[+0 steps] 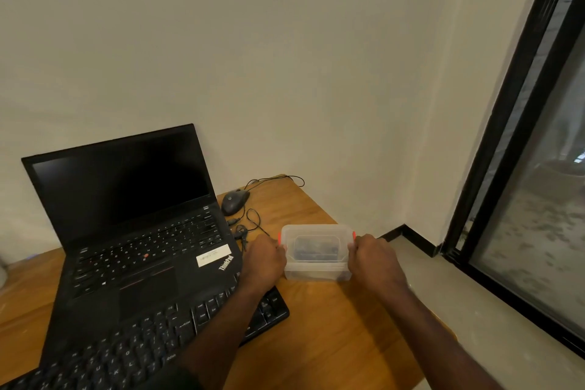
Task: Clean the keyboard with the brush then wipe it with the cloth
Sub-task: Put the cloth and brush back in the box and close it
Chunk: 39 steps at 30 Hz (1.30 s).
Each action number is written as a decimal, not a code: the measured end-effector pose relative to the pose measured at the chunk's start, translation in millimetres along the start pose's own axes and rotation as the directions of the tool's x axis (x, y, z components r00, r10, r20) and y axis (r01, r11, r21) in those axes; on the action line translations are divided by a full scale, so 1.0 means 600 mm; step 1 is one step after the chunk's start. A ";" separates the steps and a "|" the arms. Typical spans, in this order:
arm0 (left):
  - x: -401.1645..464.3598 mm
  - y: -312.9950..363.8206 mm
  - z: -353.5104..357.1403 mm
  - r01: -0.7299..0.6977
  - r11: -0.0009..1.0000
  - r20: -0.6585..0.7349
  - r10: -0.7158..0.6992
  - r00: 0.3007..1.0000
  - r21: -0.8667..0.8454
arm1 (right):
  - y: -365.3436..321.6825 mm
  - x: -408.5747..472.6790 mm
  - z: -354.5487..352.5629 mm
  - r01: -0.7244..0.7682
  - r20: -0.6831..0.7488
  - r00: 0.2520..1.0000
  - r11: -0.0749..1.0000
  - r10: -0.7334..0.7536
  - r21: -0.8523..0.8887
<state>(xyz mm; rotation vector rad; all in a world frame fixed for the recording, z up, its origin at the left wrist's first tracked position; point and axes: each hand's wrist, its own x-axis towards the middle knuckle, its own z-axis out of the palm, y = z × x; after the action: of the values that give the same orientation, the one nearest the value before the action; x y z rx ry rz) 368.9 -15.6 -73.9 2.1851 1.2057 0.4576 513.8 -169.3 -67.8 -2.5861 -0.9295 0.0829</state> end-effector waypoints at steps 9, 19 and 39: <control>-0.001 0.002 -0.027 0.111 0.903 0.128 -0.062 0.990 -0.416 | 0.012 0.026 -0.002 -0.090 0.139 0.990 0.840 0.018 0.534; 0.152 -0.009 -0.049 0.239 0.793 0.153 -0.185 0.971 -0.560 | -0.080 0.227 0.003 -0.105 0.134 0.990 0.822 0.035 0.560; 0.225 -0.054 -0.096 0.084 0.944 -0.192 -0.151 0.970 -0.318 | -0.170 0.316 0.058 0.026 0.093 0.992 0.869 -0.082 0.494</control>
<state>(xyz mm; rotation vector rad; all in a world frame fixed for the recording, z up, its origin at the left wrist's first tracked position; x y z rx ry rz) 387.7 131.7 -49.1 1.8217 1.2733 0.7904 593.7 32.2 -46.8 -2.0944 -0.8812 0.4001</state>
